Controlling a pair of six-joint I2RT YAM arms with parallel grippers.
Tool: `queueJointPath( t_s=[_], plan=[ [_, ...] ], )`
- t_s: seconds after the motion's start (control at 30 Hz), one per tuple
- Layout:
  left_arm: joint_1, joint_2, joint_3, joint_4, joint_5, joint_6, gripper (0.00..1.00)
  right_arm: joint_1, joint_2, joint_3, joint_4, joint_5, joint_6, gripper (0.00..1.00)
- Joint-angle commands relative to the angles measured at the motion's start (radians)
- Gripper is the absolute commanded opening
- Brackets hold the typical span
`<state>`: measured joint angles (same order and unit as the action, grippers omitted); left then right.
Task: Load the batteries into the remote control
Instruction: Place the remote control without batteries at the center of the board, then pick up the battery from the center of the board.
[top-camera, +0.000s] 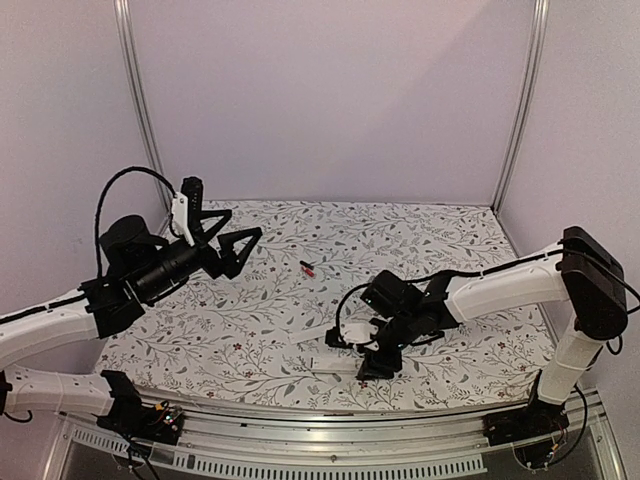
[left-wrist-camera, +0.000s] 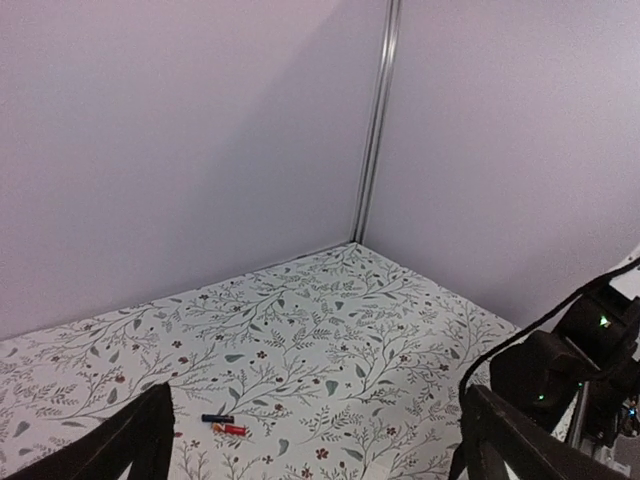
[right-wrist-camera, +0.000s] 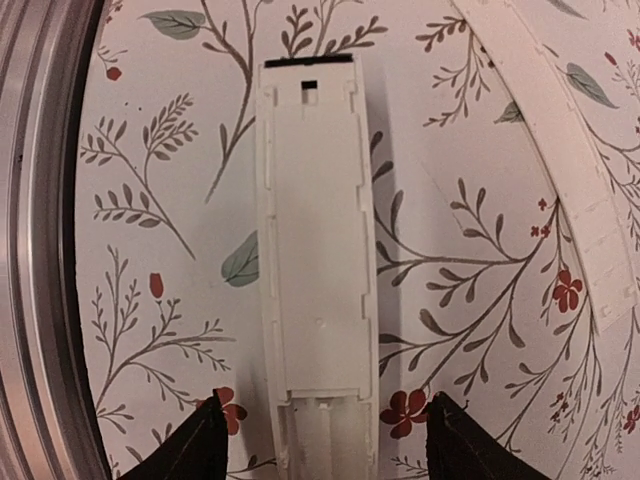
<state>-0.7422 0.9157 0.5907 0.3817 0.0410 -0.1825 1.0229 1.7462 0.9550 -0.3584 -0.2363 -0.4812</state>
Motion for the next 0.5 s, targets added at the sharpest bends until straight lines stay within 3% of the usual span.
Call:
queueJointPath(
  t_s=[0.0, 0.1, 0.23, 0.37, 0.47],
  plan=[
    [0.055, 0.08, 0.065, -0.114, -0.185, -0.132, 1.0, -0.01, -0.091, 0.107, 0.022, -0.011, 0.066, 0.66],
    [0.119, 0.136, 0.067, -0.16, -0.253, -0.253, 1.0, -0.061, -0.109, 0.212, 0.087, -0.002, 0.195, 0.63],
    [0.185, 0.23, 0.012, -0.1, -0.277, -0.391, 0.98, -0.101, -0.026, 0.367, 0.169, 0.167, 0.341, 0.61],
    [0.199, 0.336, 0.022, -0.091, -0.285, -0.441, 0.96, -0.135, 0.16, 0.549, 0.178, 0.284, 0.431, 0.6],
    [0.2, 0.393, 0.02, -0.094, -0.29, -0.476, 0.96, -0.172, 0.307, 0.679, 0.183, 0.267, 0.444, 0.59]
  ],
)
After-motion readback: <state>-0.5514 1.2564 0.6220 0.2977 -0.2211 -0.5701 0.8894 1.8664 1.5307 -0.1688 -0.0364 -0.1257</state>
